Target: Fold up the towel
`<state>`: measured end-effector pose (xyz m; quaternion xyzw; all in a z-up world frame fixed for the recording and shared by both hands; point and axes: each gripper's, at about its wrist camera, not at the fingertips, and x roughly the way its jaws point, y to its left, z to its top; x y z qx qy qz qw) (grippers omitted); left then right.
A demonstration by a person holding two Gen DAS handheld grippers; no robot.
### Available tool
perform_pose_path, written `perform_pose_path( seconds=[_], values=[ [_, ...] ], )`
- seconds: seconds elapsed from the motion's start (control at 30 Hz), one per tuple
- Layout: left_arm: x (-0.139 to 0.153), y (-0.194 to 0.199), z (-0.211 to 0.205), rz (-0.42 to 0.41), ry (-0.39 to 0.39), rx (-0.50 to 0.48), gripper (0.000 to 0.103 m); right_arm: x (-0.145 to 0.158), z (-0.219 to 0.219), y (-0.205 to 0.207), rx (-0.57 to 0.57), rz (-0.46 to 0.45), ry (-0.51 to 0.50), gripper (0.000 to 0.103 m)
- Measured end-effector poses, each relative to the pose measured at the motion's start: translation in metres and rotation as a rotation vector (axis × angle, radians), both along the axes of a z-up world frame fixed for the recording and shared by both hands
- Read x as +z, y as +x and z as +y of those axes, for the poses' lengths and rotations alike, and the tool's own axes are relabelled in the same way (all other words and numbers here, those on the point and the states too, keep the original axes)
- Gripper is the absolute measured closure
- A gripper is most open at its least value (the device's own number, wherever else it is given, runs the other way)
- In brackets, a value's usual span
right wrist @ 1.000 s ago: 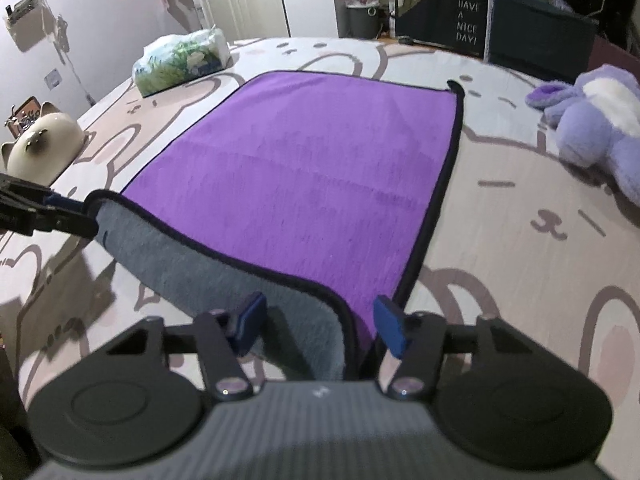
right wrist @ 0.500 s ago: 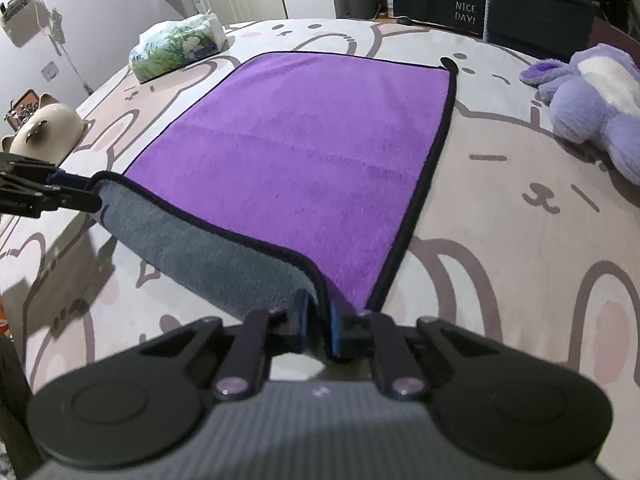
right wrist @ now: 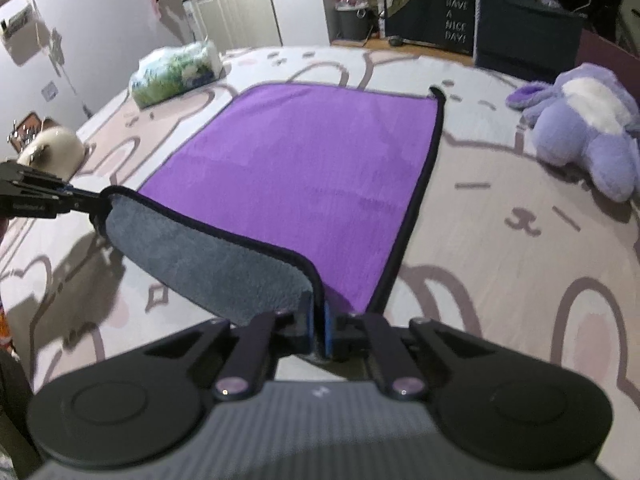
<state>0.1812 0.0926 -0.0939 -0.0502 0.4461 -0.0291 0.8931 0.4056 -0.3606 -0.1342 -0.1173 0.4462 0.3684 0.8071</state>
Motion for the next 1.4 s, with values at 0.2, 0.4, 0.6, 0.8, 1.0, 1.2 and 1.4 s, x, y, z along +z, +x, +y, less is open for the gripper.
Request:
perform_pose_path(
  seconds=[0.2,0.4,0.6,0.8,1.0,1.2,1.4],
  values=[
    [0.016,0.008,-0.002,-0.056,0.028,0.004,0.098,0.018,-0.002,0.001,-0.038,-0.050,0.059,0.097],
    [0.034,0.016,-0.001,-0.128,0.034,0.036,0.098,0.036,-0.003,0.006,-0.079,-0.099,0.105,0.098],
    [0.053,0.030,-0.003,-0.204,0.042,0.073,0.098,0.052,0.002,0.018,-0.128,-0.161,0.148,0.098],
    [0.064,0.046,0.000,-0.258,0.046,0.114,0.098,0.067,0.006,0.031,-0.180,-0.214,0.193,0.098],
    [0.072,0.062,0.003,-0.309,0.059,0.148,0.098,0.077,0.015,0.046,-0.218,-0.260,0.219,0.098],
    [0.073,0.080,0.007,-0.340,0.074,0.186,0.098,0.082,0.026,0.061,-0.255,-0.304,0.237,0.098],
    [0.072,0.101,0.012,-0.378,0.091,0.220,0.098,0.080,0.038,0.076,-0.283,-0.336,0.243,0.098]
  ],
)
